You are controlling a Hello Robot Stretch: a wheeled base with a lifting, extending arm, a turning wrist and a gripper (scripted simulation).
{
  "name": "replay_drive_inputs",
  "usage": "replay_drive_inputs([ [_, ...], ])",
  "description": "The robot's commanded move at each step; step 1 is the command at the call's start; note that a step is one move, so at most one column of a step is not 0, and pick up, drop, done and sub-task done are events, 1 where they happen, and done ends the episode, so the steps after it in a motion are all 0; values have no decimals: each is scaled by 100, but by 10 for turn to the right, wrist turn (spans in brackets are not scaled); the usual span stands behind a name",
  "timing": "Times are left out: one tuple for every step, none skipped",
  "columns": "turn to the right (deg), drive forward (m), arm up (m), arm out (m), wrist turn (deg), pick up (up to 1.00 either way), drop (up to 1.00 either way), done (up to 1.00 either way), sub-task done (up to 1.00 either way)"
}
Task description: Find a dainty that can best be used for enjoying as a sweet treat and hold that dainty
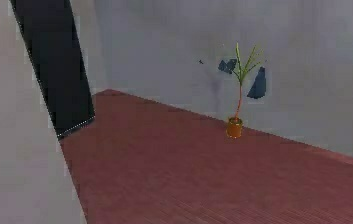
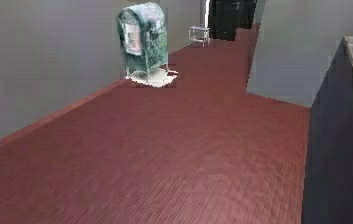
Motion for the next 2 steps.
replay_drive_inputs([
  [300, 0, 0, 0, 0, 0, 0, 0, 0],
  [0, 15, 0, 0, 0, 0, 0, 0, 0],
])
